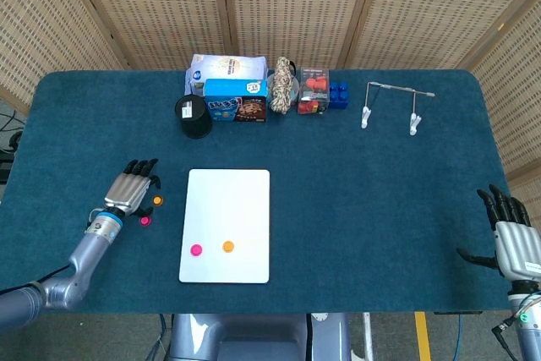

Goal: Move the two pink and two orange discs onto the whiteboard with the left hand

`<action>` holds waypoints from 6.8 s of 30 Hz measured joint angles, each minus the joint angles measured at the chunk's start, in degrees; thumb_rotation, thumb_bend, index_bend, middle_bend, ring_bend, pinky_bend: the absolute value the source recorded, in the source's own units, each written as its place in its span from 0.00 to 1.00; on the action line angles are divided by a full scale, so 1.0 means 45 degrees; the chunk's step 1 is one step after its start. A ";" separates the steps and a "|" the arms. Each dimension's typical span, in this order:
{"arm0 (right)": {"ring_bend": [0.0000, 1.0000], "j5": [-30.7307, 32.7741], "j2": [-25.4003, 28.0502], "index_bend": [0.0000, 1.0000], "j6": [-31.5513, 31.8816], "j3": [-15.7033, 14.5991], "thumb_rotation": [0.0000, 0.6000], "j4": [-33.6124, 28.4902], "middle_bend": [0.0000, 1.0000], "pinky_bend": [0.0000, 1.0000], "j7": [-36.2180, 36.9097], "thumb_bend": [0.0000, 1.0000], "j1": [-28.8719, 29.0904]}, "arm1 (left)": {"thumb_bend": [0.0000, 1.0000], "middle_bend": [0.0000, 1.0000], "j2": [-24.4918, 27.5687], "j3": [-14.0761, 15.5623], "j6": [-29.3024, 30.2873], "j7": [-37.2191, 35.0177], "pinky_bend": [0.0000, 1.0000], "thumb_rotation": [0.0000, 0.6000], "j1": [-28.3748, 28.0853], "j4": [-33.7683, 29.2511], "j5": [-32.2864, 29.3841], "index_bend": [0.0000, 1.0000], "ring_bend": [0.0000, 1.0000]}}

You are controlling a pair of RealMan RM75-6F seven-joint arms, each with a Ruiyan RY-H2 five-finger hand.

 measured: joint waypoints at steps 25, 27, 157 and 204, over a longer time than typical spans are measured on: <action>0.00 -0.0032 0.0048 0.00 -0.0049 -0.0021 1.00 0.0007 0.00 0.00 0.0196 0.03 0.0004 | 0.36 0.00 -0.0665 -0.0198 0.0029 0.0063 0.00 1.00 0.0094 0.0561 -0.0028 0.55 0.00; 0.00 -0.0036 0.0049 0.00 -0.0046 -0.0022 1.00 0.0002 0.00 0.00 0.0200 0.03 0.0003 | 0.35 0.00 -0.0524 -0.0275 0.0113 -0.0012 0.00 1.00 0.0090 0.0195 0.0088 0.55 0.00; 0.00 -0.0041 0.0102 0.00 -0.0051 -0.0040 1.00 0.0017 0.00 0.00 0.0431 0.04 -0.0047 | 0.32 0.00 -0.0635 -0.0061 0.0847 0.2980 0.00 1.00 -0.0530 -0.3581 -0.1183 0.57 0.00; 0.00 -0.0103 0.0109 0.00 -0.0008 -0.0044 1.00 0.0051 0.00 0.00 0.0536 0.04 -0.0068 | 0.29 0.00 0.0679 0.0090 0.2216 0.2013 0.00 1.00 -0.0268 -0.5133 -0.0064 0.12 0.00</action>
